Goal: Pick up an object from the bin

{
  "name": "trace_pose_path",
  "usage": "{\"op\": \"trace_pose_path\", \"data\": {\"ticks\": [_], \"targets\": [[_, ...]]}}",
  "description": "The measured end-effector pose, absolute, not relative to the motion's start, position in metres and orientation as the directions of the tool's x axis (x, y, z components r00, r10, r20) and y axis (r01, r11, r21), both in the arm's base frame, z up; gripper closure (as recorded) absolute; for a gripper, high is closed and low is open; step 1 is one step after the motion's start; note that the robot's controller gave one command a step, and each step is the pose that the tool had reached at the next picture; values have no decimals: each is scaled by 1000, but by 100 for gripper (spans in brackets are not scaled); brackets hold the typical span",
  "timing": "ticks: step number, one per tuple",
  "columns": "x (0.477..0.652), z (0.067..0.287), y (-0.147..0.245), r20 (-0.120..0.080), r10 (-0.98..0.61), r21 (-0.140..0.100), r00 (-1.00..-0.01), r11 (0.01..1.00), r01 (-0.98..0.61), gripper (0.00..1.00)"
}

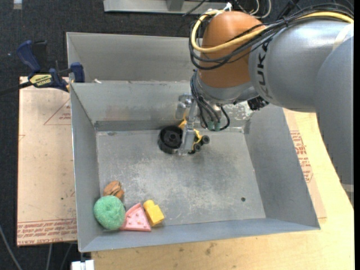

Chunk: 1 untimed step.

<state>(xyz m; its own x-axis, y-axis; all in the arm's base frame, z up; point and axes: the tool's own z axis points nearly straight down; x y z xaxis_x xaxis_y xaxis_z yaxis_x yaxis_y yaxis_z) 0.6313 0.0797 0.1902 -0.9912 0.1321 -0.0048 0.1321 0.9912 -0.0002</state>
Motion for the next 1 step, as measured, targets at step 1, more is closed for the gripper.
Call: {"op": "trace_pose_path", "data": {"ticks": [1], "targets": [[631, 190, 82, -4, 129, 1, -992, 992, 129, 0]]}}
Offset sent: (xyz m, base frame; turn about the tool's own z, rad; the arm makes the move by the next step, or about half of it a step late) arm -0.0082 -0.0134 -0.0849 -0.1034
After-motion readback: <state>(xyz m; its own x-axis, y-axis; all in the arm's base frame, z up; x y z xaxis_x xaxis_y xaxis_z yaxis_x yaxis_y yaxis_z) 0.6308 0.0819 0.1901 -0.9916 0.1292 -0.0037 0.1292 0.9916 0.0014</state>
